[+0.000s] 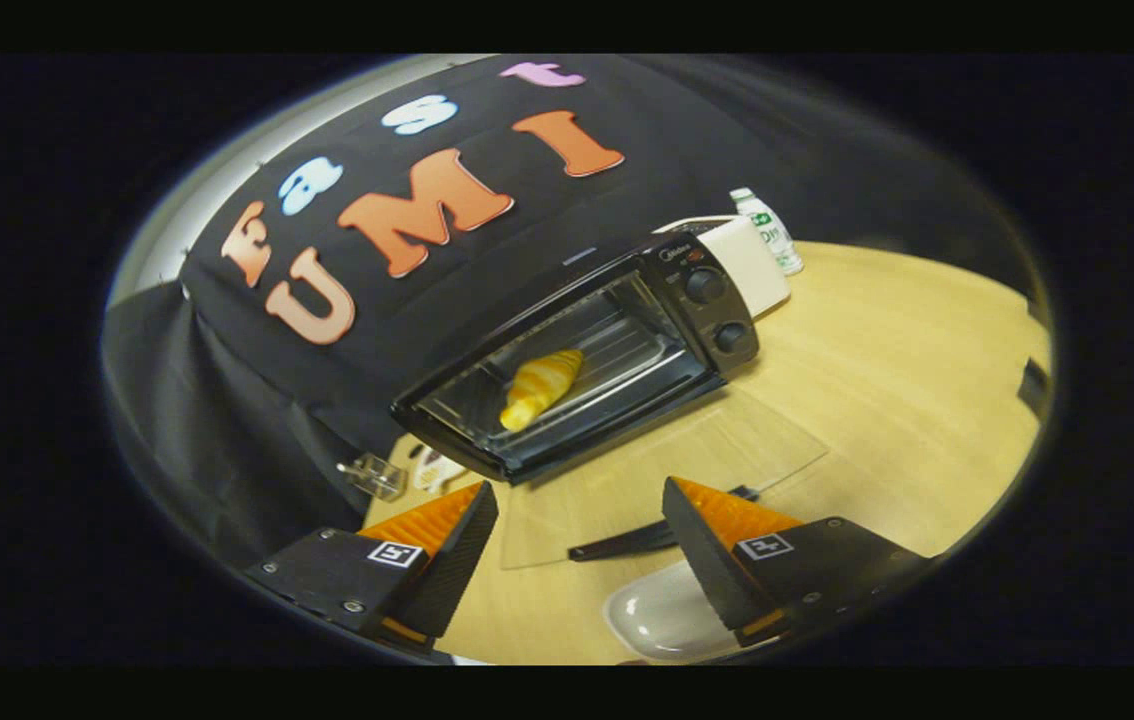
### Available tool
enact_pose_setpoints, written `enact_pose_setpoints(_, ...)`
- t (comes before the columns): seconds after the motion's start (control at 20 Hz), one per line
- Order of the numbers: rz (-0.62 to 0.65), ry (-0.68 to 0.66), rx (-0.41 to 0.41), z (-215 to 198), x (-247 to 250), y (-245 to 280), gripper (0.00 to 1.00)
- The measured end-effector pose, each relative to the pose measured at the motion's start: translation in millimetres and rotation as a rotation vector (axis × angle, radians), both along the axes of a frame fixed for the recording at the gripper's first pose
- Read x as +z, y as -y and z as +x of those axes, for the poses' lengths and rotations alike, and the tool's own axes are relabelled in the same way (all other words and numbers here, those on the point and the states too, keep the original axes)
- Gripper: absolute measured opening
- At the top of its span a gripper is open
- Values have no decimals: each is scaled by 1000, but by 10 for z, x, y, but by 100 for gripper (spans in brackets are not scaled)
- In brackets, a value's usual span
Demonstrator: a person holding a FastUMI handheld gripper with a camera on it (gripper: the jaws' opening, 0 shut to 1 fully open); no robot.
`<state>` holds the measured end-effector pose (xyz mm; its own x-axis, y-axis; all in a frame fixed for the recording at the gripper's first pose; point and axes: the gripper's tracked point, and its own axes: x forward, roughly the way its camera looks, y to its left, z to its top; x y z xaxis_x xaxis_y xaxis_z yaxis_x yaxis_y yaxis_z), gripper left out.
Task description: Open the toaster oven, put the food inside, and close the toaster oven door.
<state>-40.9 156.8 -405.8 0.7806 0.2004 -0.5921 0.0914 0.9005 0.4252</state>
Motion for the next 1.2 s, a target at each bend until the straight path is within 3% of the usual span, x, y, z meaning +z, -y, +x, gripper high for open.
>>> enact_pose_setpoints(0.5,-346,-136,192,-387,-689,185,99)
enact_pose_setpoints(0.8,-398,-180,277,-263,-894,107,99)
enact_pose_setpoints(1.2,-343,-148,284,-157,-773,20,99)
